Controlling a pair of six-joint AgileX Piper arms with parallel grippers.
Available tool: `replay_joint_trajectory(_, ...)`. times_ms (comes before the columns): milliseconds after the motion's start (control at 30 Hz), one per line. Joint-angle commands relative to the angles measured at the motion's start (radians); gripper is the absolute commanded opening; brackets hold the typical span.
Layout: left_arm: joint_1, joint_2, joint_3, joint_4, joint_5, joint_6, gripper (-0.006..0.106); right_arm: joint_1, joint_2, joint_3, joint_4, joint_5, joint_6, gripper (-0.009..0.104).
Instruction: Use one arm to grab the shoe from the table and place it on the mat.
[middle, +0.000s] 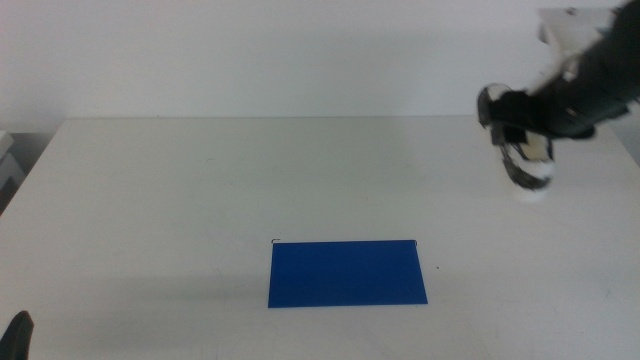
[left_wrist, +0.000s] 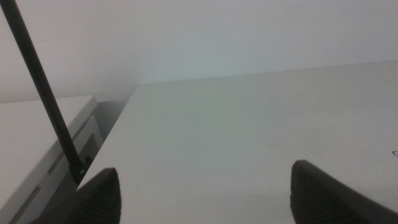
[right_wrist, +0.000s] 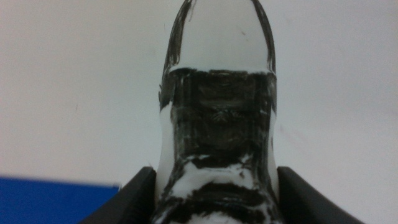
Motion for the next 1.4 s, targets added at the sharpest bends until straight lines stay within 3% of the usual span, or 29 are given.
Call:
replay_joint_trajectory(0,-0.007,-0.026,0.003,-0.01,-0.078,-0.003,0.093,0.007,-0.122,0.061,0.001,-0.064,0.002,-0.001)
replay_joint_trajectory(333,-0.007,-0.026,0.003,-0.01,-0.078,-0.003,0.093,0.068,-0.327,0.304,0.009,-0.053,0.027,-0.001)
replay_joint_trajectory(633,-0.007,-0.026,0.003,-0.01,-0.078,-0.003,0.093,0.071,-0.331,0.304,0.004,-0.01,0.026,-0.001)
replay_joint_trajectory(900,-0.007,-0.026,0.003,-0.01,-0.078,-0.003,0.093,0.166,-0.267,0.25,-0.041,0.018,0.068,-0.001)
replay_joint_trajectory(1367,-0.007,-0.026,0.003,-0.01,-0.078,-0.003,0.093,0.378,0.004,-0.019,-0.026,0.021,-0.353,-0.001)
